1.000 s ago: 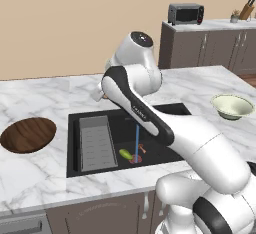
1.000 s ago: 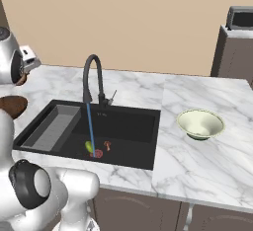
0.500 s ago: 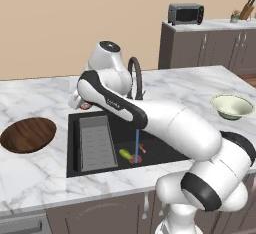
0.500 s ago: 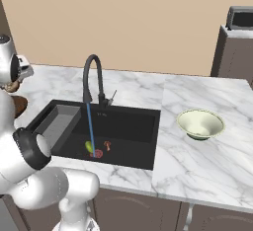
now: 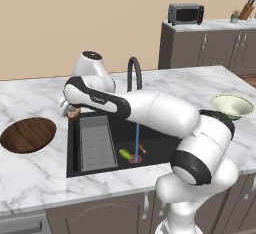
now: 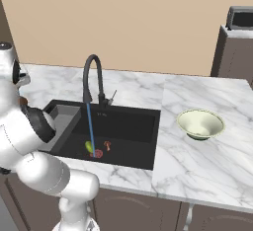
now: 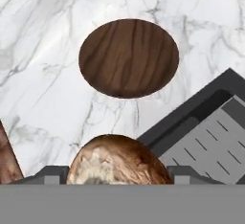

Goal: Pick the mushrooms from the sink and place them in one bowl. Place the mango in the other bowl. Then turn off the sink faucet.

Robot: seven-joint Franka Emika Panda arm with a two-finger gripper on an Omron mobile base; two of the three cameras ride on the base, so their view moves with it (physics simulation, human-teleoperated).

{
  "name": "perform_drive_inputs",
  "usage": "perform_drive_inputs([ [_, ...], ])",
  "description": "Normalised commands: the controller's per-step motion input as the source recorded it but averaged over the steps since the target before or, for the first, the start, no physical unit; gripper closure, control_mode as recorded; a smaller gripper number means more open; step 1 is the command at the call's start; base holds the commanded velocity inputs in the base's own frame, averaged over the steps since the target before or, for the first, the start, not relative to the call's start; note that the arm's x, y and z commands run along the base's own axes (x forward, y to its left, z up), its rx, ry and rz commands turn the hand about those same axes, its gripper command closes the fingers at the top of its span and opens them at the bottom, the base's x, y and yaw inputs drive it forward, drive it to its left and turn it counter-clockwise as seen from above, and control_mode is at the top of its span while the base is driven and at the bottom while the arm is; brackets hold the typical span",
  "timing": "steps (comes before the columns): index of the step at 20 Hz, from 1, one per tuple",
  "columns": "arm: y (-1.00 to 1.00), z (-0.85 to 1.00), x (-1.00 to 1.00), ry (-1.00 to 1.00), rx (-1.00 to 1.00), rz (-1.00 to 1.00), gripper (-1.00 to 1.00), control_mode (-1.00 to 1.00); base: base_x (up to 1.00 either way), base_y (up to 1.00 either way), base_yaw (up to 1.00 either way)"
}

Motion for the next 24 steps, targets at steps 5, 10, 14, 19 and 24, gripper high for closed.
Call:
perform_drive_inputs([
  [5, 0.40, -0.25, 0.25, 0.01, -0.02, 0.01, 1.00, -1.00, 0.00, 0.00, 0.00],
  [10, 0.42, -0.34, 0.25, 0.01, -0.07, 0.00, 1.00, -1.00, 0.00, 0.00, 0.00],
  [14, 0.34, -0.38, 0.18, 0.03, -0.08, 0.00, 1.00, -1.00, 0.00, 0.00, 0.00],
  [19, 0.27, -0.22, 0.20, 0.02, -0.03, 0.00, 1.00, -1.00, 0.00, 0.00, 0.00],
  [24, 0.27, -0.21, 0.23, 0.04, -0.01, 0.00, 1.00, -1.00, 0.00, 0.00, 0.00],
])
